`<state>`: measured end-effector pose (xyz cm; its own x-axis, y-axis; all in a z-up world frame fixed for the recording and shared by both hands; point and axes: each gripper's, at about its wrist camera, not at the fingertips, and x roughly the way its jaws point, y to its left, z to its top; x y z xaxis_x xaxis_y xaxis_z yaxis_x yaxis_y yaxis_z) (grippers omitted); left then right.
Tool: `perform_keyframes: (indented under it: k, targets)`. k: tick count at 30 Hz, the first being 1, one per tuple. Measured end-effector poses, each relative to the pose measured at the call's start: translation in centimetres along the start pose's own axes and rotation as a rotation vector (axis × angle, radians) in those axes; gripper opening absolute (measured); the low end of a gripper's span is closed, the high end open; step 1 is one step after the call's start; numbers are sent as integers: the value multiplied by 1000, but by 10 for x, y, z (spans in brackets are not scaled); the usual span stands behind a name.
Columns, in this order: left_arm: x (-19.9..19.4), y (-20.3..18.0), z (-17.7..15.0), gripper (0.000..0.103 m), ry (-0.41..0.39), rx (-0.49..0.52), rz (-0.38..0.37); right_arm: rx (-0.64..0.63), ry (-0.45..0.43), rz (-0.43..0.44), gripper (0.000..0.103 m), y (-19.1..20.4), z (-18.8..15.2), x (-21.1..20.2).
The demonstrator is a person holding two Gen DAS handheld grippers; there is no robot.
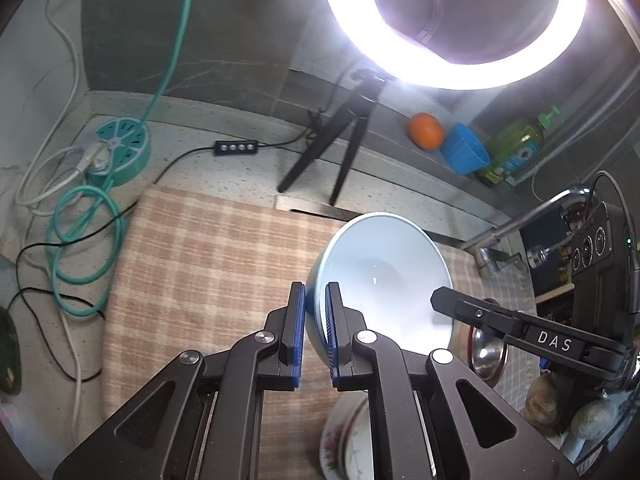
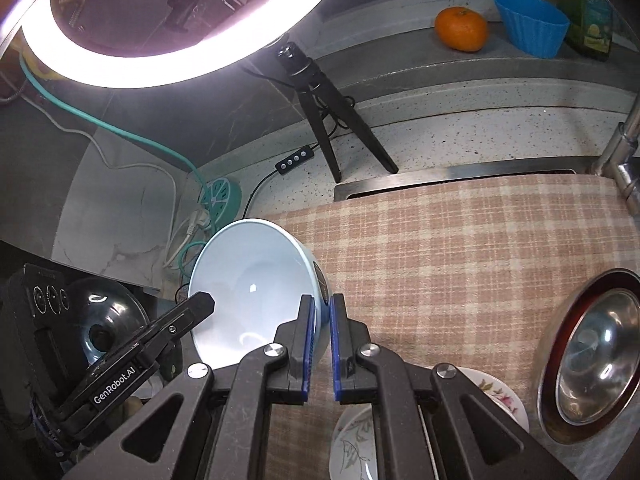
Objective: Organize plates and bowls
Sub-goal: 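Lift the white bowl and carry it over the nested steel bowls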
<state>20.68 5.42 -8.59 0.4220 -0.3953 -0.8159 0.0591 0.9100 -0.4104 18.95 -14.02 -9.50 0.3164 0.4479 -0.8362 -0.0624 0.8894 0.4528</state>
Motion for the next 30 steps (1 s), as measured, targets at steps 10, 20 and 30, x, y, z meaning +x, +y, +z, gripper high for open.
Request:
perform_keyframes:
  k: [10, 20, 30]
  targets:
    - [9, -54, -16, 8, 25, 63, -66, 64, -43, -26, 7, -48, -15, -48]
    - [28, -105, -30, 8, 69, 132, -114, 133, -74, -65, 7, -97, -31, -86]
    - [48, -146, -45, 8, 120, 184, -140, 183, -99, -100, 7, -136, -41, -112]
